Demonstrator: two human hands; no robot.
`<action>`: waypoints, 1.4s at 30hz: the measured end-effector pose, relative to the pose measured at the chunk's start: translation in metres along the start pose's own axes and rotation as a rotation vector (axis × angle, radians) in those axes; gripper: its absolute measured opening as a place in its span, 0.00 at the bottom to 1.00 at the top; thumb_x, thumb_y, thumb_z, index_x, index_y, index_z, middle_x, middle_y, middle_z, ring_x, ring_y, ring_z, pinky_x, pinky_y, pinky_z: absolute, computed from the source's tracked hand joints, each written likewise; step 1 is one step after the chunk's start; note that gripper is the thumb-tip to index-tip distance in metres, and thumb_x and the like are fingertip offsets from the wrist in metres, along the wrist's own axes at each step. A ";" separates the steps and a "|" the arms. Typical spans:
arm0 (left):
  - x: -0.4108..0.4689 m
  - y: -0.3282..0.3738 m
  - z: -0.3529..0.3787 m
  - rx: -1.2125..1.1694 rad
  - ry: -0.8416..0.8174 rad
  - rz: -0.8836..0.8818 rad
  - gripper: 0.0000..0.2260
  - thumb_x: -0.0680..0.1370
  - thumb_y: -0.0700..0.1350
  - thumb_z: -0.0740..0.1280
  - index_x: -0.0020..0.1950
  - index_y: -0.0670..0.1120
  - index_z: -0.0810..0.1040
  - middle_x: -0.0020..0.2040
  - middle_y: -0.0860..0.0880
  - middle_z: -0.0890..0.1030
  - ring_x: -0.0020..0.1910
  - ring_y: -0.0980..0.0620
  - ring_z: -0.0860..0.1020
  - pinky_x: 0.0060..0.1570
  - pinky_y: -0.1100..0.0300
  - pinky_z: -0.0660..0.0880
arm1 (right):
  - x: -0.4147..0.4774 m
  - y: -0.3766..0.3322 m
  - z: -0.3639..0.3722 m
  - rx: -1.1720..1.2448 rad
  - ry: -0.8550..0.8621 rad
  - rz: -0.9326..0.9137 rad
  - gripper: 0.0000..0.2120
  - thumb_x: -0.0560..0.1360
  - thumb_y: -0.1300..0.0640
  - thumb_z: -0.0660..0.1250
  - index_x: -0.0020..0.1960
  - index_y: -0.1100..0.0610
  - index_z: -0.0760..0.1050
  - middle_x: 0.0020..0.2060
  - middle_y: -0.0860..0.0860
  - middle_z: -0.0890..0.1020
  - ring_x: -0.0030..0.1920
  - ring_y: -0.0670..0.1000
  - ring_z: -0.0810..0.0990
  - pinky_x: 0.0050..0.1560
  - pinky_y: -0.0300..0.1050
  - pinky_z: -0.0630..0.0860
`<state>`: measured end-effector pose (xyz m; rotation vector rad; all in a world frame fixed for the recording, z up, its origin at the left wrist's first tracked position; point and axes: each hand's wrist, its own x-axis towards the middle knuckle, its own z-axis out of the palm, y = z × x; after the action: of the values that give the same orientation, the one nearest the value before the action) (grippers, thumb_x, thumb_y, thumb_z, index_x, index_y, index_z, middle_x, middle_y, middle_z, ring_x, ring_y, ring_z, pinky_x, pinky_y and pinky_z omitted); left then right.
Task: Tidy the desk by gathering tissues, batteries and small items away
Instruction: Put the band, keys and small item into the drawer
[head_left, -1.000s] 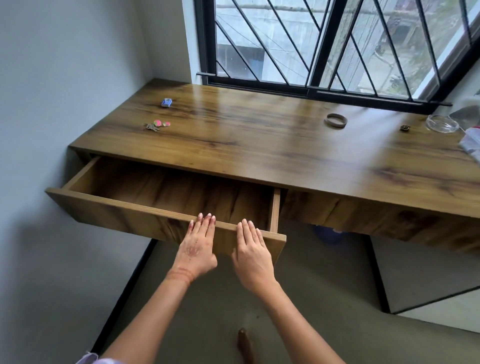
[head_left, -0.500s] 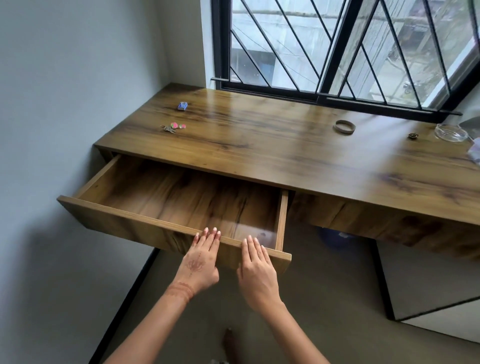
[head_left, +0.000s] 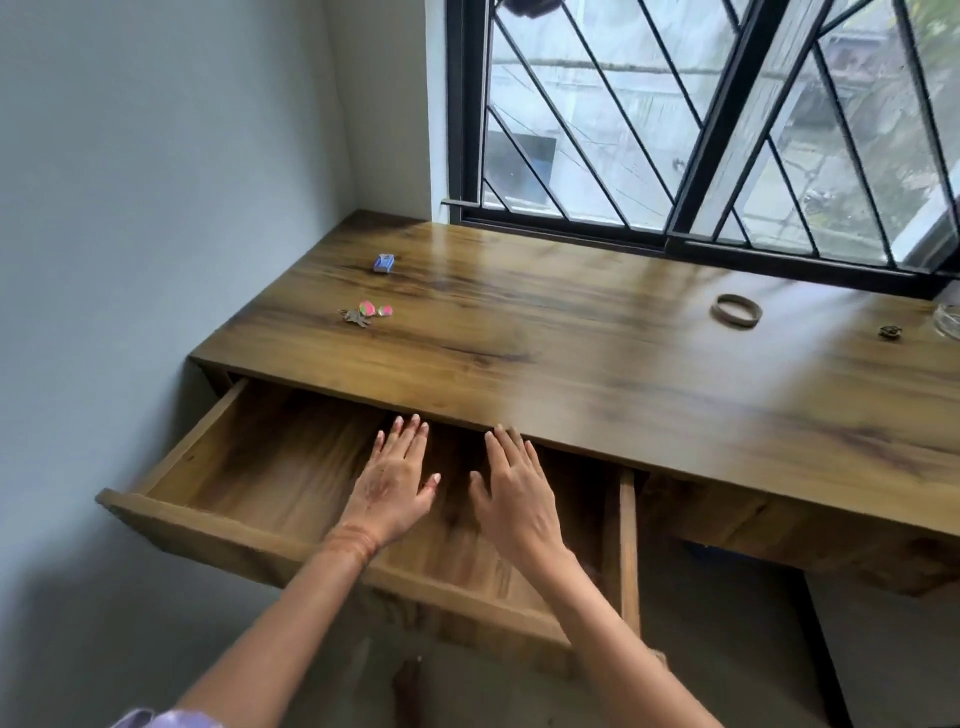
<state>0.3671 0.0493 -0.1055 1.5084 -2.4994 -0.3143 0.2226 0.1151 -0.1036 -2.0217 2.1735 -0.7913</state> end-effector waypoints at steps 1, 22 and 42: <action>0.017 -0.011 -0.004 -0.012 0.012 -0.010 0.30 0.80 0.50 0.56 0.76 0.42 0.45 0.78 0.46 0.46 0.76 0.51 0.42 0.72 0.59 0.38 | 0.021 -0.002 0.005 0.005 -0.004 0.000 0.25 0.79 0.54 0.56 0.74 0.60 0.56 0.74 0.54 0.58 0.75 0.50 0.50 0.72 0.40 0.42; 0.292 -0.187 -0.020 -0.195 0.043 -0.046 0.24 0.77 0.53 0.63 0.71 0.45 0.67 0.72 0.47 0.67 0.74 0.46 0.58 0.73 0.54 0.49 | 0.433 -0.040 0.159 0.033 -0.265 -0.037 0.26 0.78 0.55 0.57 0.74 0.59 0.53 0.75 0.60 0.51 0.74 0.60 0.50 0.69 0.57 0.62; 0.264 -0.158 -0.019 -0.440 0.287 -0.136 0.12 0.69 0.25 0.64 0.49 0.37 0.79 0.42 0.39 0.83 0.41 0.44 0.80 0.43 0.69 0.66 | 0.363 -0.011 0.143 0.139 -0.042 0.024 0.09 0.70 0.59 0.69 0.47 0.63 0.79 0.49 0.55 0.77 0.45 0.55 0.78 0.42 0.46 0.76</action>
<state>0.3852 -0.2583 -0.1151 1.4228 -1.9519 -0.5807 0.2397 -0.2743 -0.1181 -1.9243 2.0548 -0.8626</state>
